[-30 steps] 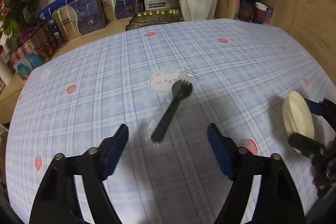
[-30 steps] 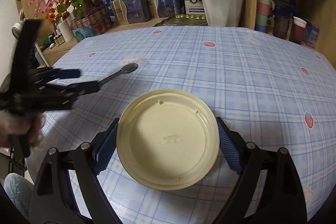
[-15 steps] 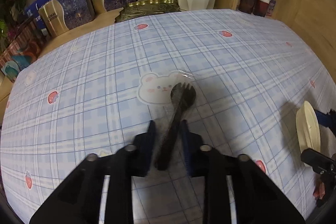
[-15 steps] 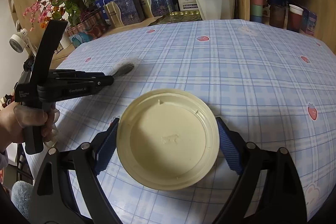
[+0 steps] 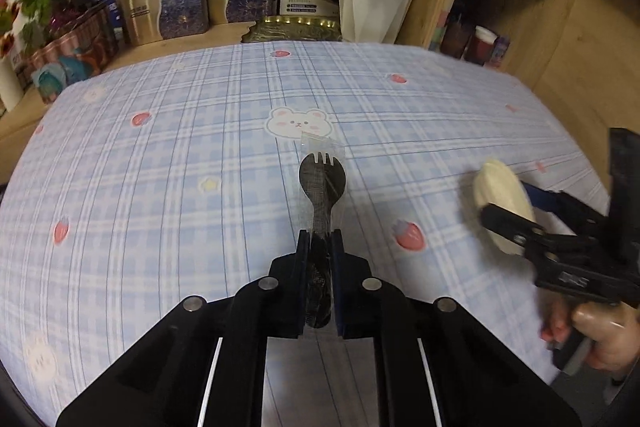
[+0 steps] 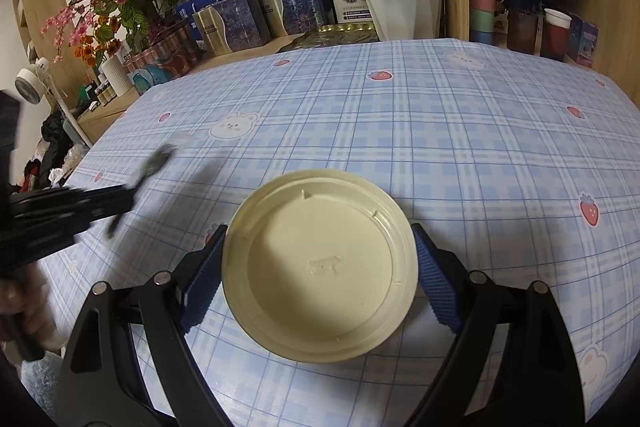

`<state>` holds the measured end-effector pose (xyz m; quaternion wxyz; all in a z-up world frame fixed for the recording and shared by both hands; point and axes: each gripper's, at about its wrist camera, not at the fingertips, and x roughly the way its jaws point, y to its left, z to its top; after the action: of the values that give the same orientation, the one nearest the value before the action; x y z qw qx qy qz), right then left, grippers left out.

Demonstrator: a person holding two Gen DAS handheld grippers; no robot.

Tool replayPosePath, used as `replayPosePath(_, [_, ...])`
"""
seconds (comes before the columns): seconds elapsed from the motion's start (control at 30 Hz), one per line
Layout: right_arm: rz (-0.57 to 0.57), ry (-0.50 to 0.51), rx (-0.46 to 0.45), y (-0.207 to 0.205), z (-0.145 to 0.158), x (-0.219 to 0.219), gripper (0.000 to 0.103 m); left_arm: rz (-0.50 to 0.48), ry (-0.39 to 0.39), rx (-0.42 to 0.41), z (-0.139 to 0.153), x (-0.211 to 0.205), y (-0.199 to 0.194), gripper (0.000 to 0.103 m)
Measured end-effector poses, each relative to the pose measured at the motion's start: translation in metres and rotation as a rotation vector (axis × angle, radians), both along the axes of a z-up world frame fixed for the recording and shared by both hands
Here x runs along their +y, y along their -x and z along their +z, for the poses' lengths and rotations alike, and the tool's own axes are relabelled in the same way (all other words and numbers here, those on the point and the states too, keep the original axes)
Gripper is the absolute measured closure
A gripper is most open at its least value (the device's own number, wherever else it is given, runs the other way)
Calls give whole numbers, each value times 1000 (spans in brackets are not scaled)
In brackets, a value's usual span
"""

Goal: Collect trash
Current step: 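Grasp the cream plastic lid with the right tool while the left tool grasps the black spork, then lower lid and spork over the bin and open both tools to drop them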

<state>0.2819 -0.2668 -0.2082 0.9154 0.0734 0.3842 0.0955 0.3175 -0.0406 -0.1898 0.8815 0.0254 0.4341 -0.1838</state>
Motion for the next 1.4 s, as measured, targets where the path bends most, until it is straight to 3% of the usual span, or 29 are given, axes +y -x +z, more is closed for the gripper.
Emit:
replayPosePath(0.07, [10,14,-5,2,1,3,17,20,44,1,9,10,22,93])
replayPosePath(0.27, [33,30,-1,14,12,7,17,28,76,-23,28,27,82,93])
replayPosePath(0.53, [86,17,-63,86,41,14,17,-3,111,-45,44,32,148,93])
replayPosePath(0.83, [95,4,-75,165,47,17,17,-20,148,-52,46,28,206,93])
replayPosePath(1.03, [105,6,-61,202,38,22,17,-29,157,-41,38,29,239,93])
replayPosePath(1.4, [72,-19,-36,244,14,22,17,-159,101,143,-26,9,275,93])
